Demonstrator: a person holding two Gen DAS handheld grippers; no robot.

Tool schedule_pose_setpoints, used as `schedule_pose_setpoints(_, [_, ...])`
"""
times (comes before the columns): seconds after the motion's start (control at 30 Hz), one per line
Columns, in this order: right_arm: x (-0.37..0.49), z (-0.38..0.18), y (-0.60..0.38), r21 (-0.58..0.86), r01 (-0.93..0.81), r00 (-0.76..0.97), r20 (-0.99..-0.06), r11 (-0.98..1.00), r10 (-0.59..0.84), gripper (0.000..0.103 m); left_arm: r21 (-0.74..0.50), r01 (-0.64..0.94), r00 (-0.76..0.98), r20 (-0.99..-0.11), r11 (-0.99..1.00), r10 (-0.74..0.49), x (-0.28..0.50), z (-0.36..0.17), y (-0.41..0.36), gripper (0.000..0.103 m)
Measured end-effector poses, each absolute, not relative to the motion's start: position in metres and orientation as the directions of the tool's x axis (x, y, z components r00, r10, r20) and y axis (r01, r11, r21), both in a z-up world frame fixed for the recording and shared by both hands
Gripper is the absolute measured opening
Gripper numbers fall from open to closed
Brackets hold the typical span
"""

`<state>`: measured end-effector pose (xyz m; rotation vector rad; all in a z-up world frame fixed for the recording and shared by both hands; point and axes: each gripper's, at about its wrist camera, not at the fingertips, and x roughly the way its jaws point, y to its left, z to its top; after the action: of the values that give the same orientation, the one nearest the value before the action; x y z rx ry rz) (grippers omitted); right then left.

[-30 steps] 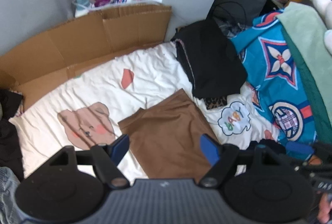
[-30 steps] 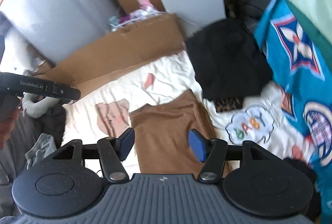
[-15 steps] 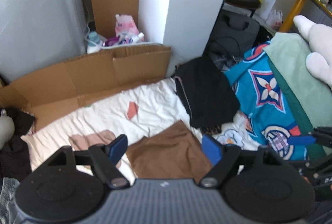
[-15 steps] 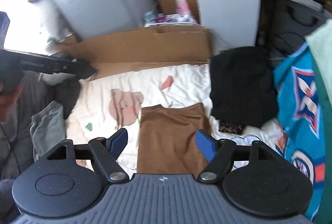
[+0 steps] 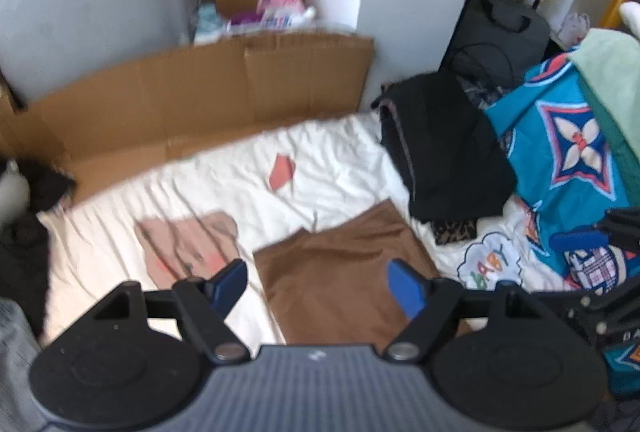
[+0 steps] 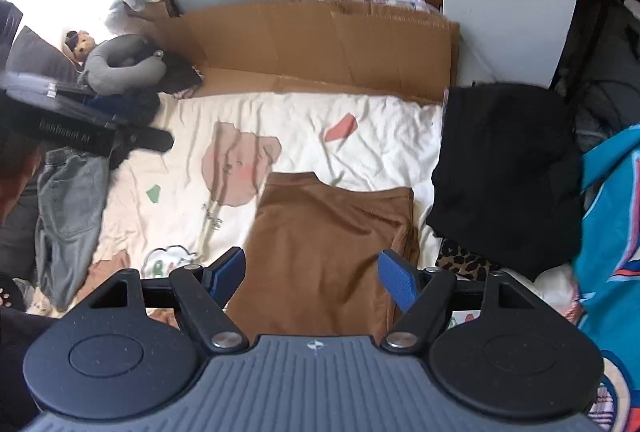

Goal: Fold clothes

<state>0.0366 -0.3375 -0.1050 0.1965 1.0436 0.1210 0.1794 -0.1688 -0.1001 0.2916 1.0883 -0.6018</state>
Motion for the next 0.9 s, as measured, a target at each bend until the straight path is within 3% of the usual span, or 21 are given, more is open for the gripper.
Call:
schedule_pose_setpoints(0.4, [0.042, -0.203, -0.368, 0.283, 0.053, 0.587, -0.785, 0.958, 0.200, 0.079, -0.034, 0.657, 0.288, -0.912, 0.753, -0.292, 0.191, -0.212, -0.175, 0.079])
schedule_pose_setpoints(0.67, [0.028, -0.249, -0.380, 0.290, 0.123, 0.625, -0.765, 0.949, 0.153, 0.079, -0.133, 0.543, 0.326, -0.876, 0.829, -0.355, 0.186, -0.252, -0.174, 0.078])
schedule_pose_setpoints(0.9, [0.018, -0.291, -0.365, 0.279, 0.168, 0.650, -0.752, 0.946, 0.107, 0.078, -0.120, 0.511, 0.368, -0.864, 0.851, -0.343, 0.191, -0.282, -0.163, 0.078])
